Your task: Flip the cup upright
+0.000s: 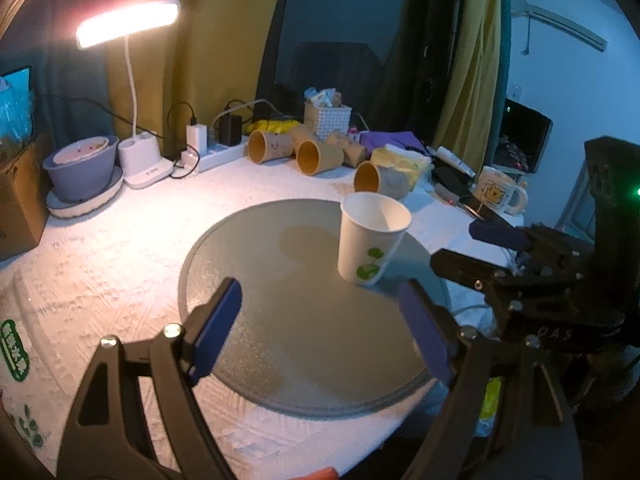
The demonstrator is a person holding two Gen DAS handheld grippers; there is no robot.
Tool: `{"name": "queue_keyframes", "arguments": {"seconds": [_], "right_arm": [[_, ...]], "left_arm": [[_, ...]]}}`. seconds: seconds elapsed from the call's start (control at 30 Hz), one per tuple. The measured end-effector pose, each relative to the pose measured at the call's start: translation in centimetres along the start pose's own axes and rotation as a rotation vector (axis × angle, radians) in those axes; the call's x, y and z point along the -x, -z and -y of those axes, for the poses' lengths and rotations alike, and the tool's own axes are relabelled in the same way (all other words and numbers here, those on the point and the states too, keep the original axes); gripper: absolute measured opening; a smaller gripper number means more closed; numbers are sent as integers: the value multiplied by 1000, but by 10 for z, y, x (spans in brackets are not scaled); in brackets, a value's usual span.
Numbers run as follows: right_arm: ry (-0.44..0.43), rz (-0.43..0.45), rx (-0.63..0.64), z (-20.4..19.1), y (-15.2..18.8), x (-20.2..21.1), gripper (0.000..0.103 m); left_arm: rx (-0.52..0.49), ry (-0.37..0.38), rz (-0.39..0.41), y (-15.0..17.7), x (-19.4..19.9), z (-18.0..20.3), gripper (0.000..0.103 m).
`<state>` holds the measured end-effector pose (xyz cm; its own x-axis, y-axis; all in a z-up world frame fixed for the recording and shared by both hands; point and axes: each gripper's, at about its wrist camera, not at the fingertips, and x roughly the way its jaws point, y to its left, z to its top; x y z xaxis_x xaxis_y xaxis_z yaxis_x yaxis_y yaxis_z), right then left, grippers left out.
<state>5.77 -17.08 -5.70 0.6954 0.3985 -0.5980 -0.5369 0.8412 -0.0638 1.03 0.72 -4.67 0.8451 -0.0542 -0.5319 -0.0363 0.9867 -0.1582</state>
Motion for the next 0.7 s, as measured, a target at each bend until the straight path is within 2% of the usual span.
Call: {"name": "queue_keyframes", "arguments": {"seconds": [0.7], "right_arm": [[32,138,50,-10,-21,74,76]], "left_arm": [[-50,-12,141,-19,56,19,85]]}}
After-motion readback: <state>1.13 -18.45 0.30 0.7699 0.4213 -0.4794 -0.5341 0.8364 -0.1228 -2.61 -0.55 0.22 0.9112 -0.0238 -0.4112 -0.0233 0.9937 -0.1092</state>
